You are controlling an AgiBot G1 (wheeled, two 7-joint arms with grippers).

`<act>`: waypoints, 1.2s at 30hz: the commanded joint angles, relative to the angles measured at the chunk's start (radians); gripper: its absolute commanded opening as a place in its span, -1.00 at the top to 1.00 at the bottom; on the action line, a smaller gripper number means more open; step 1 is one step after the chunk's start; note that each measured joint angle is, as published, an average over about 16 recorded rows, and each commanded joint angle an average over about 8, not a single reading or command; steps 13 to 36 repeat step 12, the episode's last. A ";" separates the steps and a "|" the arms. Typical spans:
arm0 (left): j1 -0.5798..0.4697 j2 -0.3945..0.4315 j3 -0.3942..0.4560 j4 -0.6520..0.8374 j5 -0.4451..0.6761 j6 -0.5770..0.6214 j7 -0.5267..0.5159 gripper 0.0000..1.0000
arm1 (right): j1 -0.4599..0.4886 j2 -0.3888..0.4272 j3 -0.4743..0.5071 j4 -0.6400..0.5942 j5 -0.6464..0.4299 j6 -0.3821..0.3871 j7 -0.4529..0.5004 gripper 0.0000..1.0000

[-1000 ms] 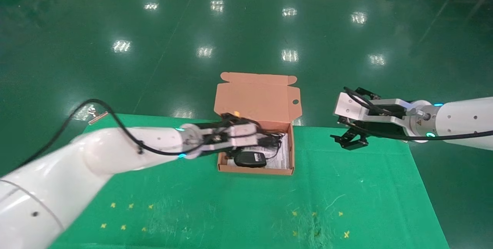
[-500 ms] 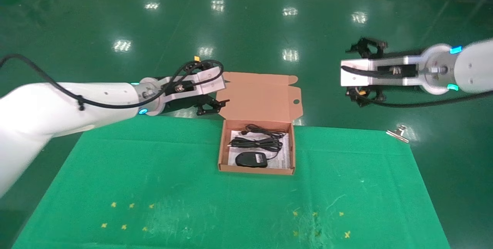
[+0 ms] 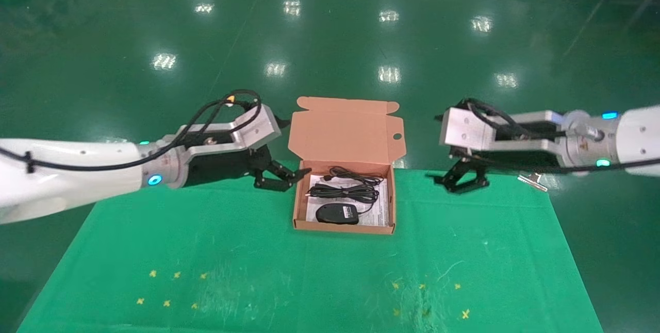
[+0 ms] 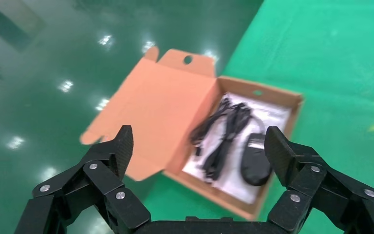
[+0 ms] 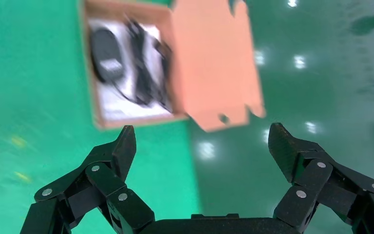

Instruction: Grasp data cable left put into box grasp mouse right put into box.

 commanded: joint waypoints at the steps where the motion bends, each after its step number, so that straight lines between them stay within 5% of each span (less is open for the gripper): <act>1: 0.018 -0.019 -0.023 -0.017 -0.029 0.030 -0.006 -1.00 | -0.026 0.007 0.030 0.006 0.038 -0.023 -0.002 -1.00; 12: 0.103 -0.111 -0.132 -0.101 -0.168 0.175 -0.033 -1.00 | -0.153 0.042 0.172 0.034 0.218 -0.134 -0.011 -1.00; 36: 0.103 -0.111 -0.132 -0.101 -0.168 0.175 -0.033 -1.00 | -0.153 0.042 0.172 0.034 0.218 -0.134 -0.011 -1.00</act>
